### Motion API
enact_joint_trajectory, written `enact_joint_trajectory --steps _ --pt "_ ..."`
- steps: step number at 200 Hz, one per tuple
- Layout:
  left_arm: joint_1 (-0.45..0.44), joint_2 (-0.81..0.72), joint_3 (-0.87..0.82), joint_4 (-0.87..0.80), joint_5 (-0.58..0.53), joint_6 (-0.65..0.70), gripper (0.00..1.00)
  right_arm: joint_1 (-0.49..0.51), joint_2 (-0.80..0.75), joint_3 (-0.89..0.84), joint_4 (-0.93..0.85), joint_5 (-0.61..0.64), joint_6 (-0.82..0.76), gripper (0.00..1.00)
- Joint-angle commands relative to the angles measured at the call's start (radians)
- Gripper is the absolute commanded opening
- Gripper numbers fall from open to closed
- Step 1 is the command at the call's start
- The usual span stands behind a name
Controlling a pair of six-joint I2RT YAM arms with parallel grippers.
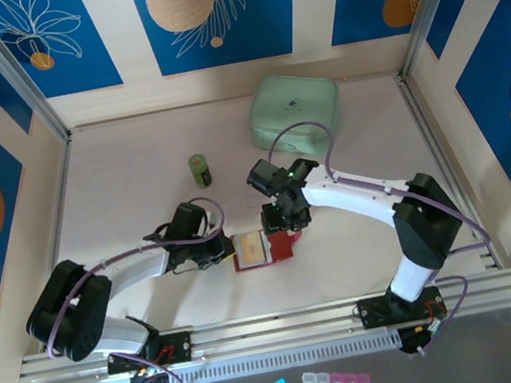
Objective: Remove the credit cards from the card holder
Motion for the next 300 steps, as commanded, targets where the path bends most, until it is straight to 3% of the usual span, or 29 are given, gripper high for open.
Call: enact_joint_trajectory --steps 1,21,40,67,163,300 --pt "-0.012 0.022 0.018 0.005 0.01 -0.012 0.07 0.003 0.051 0.019 -0.017 -0.019 0.015 0.6" --pt "-0.012 0.031 0.014 0.009 0.007 -0.013 0.07 0.002 0.085 0.013 -0.024 -0.006 0.015 0.64" --pt "-0.013 0.041 0.009 0.014 0.005 -0.01 0.07 -0.004 0.115 0.007 -0.027 -0.005 0.014 0.77" --pt "-0.013 0.053 0.001 0.025 0.002 -0.011 0.07 -0.007 0.15 0.001 -0.029 0.005 0.01 0.86" --pt "-0.014 0.058 -0.011 -0.001 -0.023 -0.004 0.07 -0.029 0.211 -0.047 0.034 -0.025 0.005 0.92" --pt "-0.013 0.074 -0.025 -0.035 -0.046 0.001 0.06 -0.036 0.264 -0.115 0.106 -0.056 0.02 0.91"
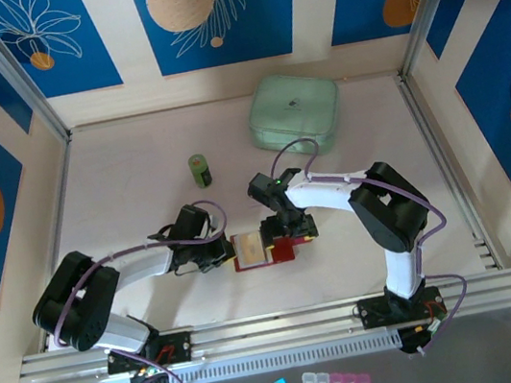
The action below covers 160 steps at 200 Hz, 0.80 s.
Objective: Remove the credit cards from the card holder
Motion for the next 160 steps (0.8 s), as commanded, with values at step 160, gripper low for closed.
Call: enact_joint_trajectory --steps 160 --pt "-0.008 -0.06 0.02 -0.097 -0.045 0.015 0.06 0.012 -0.007 0.01 -0.027 -0.016 0.0 0.9"
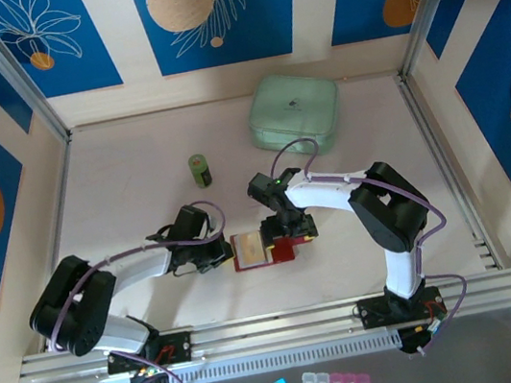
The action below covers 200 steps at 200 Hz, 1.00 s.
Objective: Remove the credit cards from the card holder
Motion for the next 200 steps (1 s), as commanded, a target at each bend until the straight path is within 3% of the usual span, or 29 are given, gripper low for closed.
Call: enact_joint_trajectory --steps 1,120,200 --pt "-0.007 -0.027 0.02 -0.05 -0.016 0.014 0.05 0.01 -0.007 0.005 -0.019 -0.017 0.002 0.9" --pt "-0.007 -0.052 0.101 -0.09 0.001 0.032 0.06 0.015 -0.12 0.062 -0.067 -0.024 -0.004 0.87" --pt "-0.029 0.012 0.114 -0.012 0.039 0.032 0.07 -0.017 -0.242 -0.13 0.309 -0.36 0.051 0.75"
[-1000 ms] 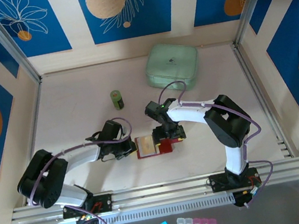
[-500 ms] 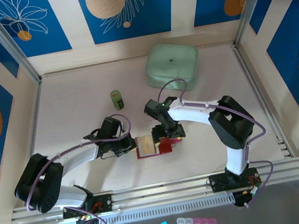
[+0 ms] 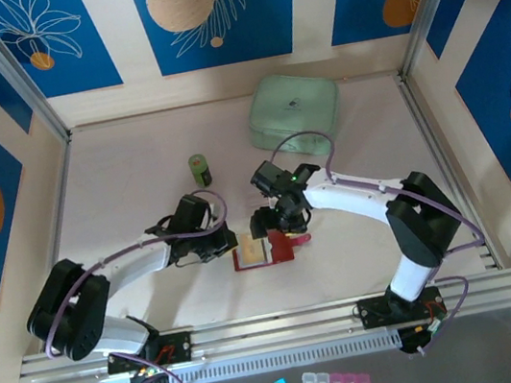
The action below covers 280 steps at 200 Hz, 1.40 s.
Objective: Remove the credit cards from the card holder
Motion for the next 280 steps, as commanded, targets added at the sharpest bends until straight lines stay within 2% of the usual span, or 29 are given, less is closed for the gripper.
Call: enact_joint_trajectory --steps 1,21,52,86,138,280 --pt "-0.014 0.025 0.02 0.021 0.023 0.025 0.07 -0.015 -0.033 -0.07 0.163 -0.173 0.034 0.75" --pt "-0.018 0.05 0.014 0.044 0.036 0.025 0.08 -0.02 -0.045 -0.124 0.258 -0.221 0.052 0.68" --pt "-0.025 0.087 0.007 0.079 0.063 0.024 0.08 -0.03 -0.027 -0.153 0.301 -0.248 0.061 0.5" --pt "-0.03 0.12 0.003 0.098 0.076 0.025 0.07 -0.03 -0.006 -0.158 0.319 -0.257 0.061 0.41" --pt "-0.03 0.123 -0.003 0.051 0.025 0.038 0.06 -0.031 0.025 -0.156 0.339 -0.27 0.059 0.37" --pt "-0.032 0.109 -0.029 0.043 0.023 0.036 0.06 -0.028 0.094 -0.179 0.395 -0.279 0.06 0.32"
